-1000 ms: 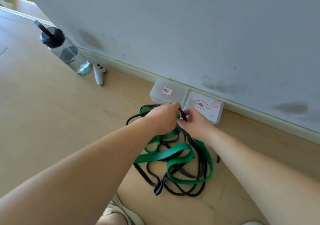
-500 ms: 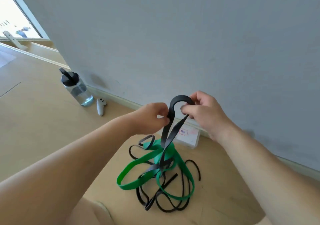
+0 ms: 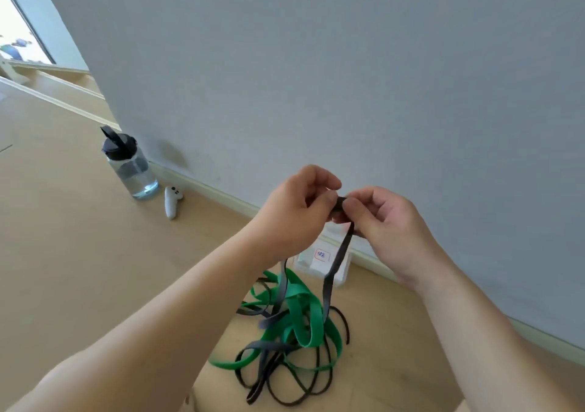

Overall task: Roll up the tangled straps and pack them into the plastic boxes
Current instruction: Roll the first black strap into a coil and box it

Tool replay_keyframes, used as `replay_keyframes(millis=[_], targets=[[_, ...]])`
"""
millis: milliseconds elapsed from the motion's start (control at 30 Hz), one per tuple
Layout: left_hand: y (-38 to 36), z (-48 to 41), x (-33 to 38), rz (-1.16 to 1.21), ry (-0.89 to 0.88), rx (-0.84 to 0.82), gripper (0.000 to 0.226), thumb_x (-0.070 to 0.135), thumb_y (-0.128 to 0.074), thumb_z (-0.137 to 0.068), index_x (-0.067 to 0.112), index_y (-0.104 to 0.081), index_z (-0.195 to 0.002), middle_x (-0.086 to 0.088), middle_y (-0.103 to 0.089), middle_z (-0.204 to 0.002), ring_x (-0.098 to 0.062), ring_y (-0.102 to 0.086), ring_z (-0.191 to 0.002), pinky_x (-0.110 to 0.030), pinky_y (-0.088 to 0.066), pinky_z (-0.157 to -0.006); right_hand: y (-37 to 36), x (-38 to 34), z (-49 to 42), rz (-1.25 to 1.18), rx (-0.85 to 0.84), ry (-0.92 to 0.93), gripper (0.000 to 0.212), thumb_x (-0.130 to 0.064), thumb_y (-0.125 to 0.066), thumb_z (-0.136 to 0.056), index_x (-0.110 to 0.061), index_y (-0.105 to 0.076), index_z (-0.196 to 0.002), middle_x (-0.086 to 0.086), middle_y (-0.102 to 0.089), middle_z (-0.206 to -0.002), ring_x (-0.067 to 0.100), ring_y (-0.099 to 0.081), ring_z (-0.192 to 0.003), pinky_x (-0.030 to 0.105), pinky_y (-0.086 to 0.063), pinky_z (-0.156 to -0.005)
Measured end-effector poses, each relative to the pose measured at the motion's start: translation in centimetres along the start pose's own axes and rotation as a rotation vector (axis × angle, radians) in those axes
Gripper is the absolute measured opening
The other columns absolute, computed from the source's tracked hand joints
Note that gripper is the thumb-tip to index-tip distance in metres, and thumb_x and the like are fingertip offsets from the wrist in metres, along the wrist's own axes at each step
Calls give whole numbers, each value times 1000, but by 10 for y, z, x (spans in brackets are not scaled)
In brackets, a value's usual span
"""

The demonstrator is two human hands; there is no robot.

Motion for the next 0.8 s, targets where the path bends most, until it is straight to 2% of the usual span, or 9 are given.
replay_keyframes(millis=[100, 167, 300, 433, 533, 600, 667, 733, 800], targets=[[9, -4, -3, 46, 22, -133, 22, 21, -67, -95, 24, -65, -116, 4, -75, -102, -19, -73, -97, -42, -61, -92, -7, -20, -5, 167, 100, 94, 10, -30, -62, -101, -25, -69, -94, -22, -73, -77, -6, -66, -73, 17, -51, -75], [13, -4, -7, 46, 40, -182, 34, 20, -73, -88, 31, -63, -118, 12, -72, -107, -14, -72, -99, -33, -61, -83, -15, -34, -10, 225, 158, 135, 12, -35, -61, -101, -25, -66, -96, -16, -74, -81, 0, -69, -75, 20, -54, -72], [21, -11, -12, 98, 10, 17, 36, 17, -75, -85, 26, -55, -114, 9, -68, -94, -5, -64, -78, -23, -54, -75, -37, -56, -24, 326, 194, 179, 18, -38, -60, -102, -21, -65, -98, -7, -74, -86, 5, -70, -78, 24, -53, -70], [25, -21, -27, 144, 94, 137, 28, 22, -80, -86, 25, -61, -106, 8, -79, -95, -7, -75, -89, -27, -56, -81, -24, -53, -31, 479, 243, 255, 17, -38, -63, -99, -22, -68, -97, -9, -65, -99, 9, -63, -90, 28, -51, -77], [3, -20, -39, -89, 100, -57, 30, 34, -80, -85, 29, -67, -112, 12, -78, -103, -5, -73, -99, -35, -58, -96, -1, -37, -23, 437, 259, 198, 15, -37, -64, -99, -23, -65, -92, -4, -63, -98, 0, -63, -77, 16, -49, -73], [-22, -11, -51, -261, 79, -215, 47, 46, -75, -83, 37, -60, -126, 18, -71, -119, -2, -66, -115, -37, -52, -107, 5, -28, -17, 272, 216, 63, 16, -37, -60, -101, -23, -62, -95, 2, -73, -87, 8, -73, -74, 19, -55, -71], [-39, -6, -58, -349, 62, -266, 43, 45, -68, -92, 37, -55, -132, 19, -67, -126, -2, -60, -123, -32, -47, -109, 12, -29, -14, 116, 208, -10, 19, -36, -58, -103, -17, -61, -99, 7, -75, -77, 15, -76, -66, 19, -56, -62], [-44, -9, -60, -419, 49, -240, 25, 35, -58, -102, 32, -58, -126, 13, -71, -111, -9, -67, -105, -32, -54, -95, 21, -26, -11, 88, 224, -32, 21, -36, -58, -103, -15, -61, -100, 9, -74, -78, 16, -76, -64, 21, -58, -59], [-41, -13, -60, -543, 29, -233, 12, 30, -49, -105, 26, -58, -113, 9, -70, -93, -17, -65, -83, -40, -56, -81, 32, -13, -9, 231, 224, -60, 20, -37, -57, -103, -19, -63, -99, 6, -73, -85, 17, -74, -72, 28, -60, -63]])
Point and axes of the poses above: each hand's wrist, its own z-axis away from the middle knuckle, its own y-axis out of the back of the hand, x = y × z, the point moved 6 cm from there along -z, towards the middle knuckle
